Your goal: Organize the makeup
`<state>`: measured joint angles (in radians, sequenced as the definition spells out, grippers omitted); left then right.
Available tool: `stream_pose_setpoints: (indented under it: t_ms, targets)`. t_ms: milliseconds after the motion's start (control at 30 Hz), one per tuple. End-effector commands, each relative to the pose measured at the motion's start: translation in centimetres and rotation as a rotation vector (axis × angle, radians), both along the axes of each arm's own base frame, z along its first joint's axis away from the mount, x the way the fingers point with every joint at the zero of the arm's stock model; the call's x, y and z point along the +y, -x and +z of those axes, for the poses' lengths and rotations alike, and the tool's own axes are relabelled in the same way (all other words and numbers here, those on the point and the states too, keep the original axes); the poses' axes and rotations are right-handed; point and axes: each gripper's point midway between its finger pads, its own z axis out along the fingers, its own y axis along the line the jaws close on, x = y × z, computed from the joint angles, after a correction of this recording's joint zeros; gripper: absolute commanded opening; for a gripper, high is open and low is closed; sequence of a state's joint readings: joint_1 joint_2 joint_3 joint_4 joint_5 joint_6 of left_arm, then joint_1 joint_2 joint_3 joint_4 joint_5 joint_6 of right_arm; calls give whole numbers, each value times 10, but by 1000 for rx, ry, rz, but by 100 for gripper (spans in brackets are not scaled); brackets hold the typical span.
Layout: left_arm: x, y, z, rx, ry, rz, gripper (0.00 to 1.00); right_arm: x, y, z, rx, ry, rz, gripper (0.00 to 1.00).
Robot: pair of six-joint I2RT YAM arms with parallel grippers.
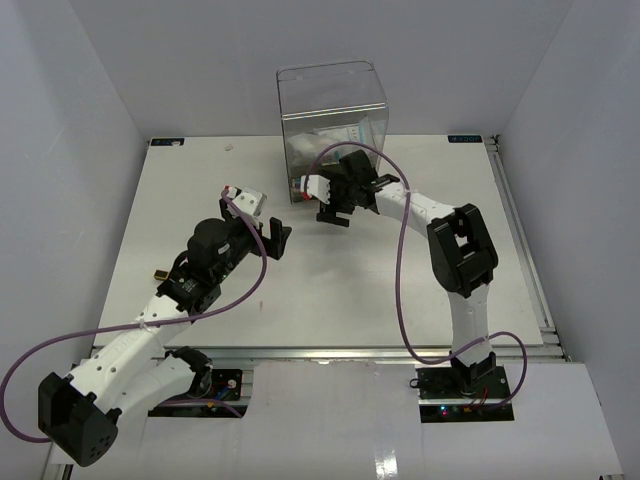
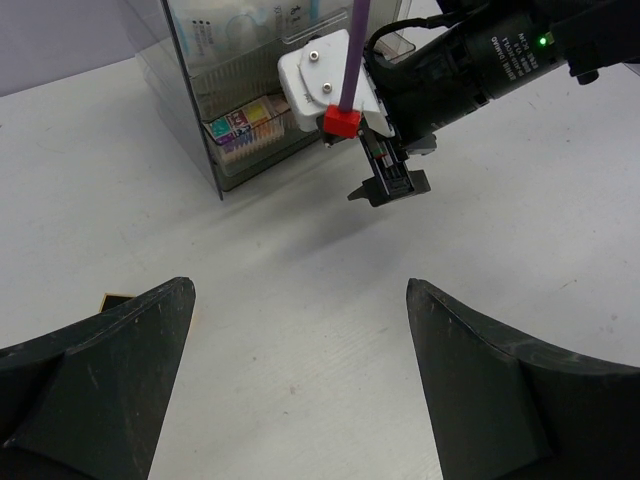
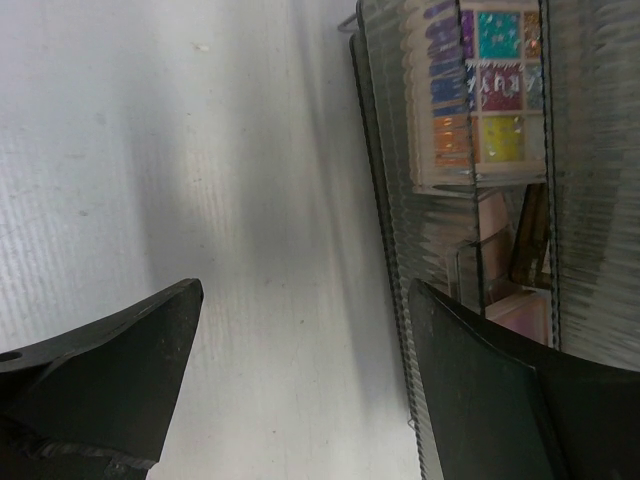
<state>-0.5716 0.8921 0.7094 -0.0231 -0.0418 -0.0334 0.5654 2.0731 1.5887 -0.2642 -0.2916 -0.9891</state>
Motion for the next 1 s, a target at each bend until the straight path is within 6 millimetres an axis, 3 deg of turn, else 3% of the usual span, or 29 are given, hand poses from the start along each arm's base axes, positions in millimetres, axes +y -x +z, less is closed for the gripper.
stream_pose_setpoints:
  t_ms: [0,200,533,633,767,933,967]
  targets:
    - [2,0,-2,-3,-10,4,98,7,-35,26,-108,-69,-106,90]
    - [3,-1,-3,-2,-15,10,98,8,-54,40,-167,-124,-198,90]
    - [1,-2,-8,2,-26,1,98,6,-48,40,-171,-151,-202,90]
    - [-3,0,-11,7,-26,-26,98,10,-24,38,-101,-155,-118,90]
    - [-20,10,-14,20,-11,-135,97,13,22,63,-17,-223,-6,90]
    - [-56,21,-13,91,152,-312,95,-15,59,117,-6,-321,-47,90]
    - [-63,20,-6,113,214,-325,94,-23,64,110,14,-316,-72,90]
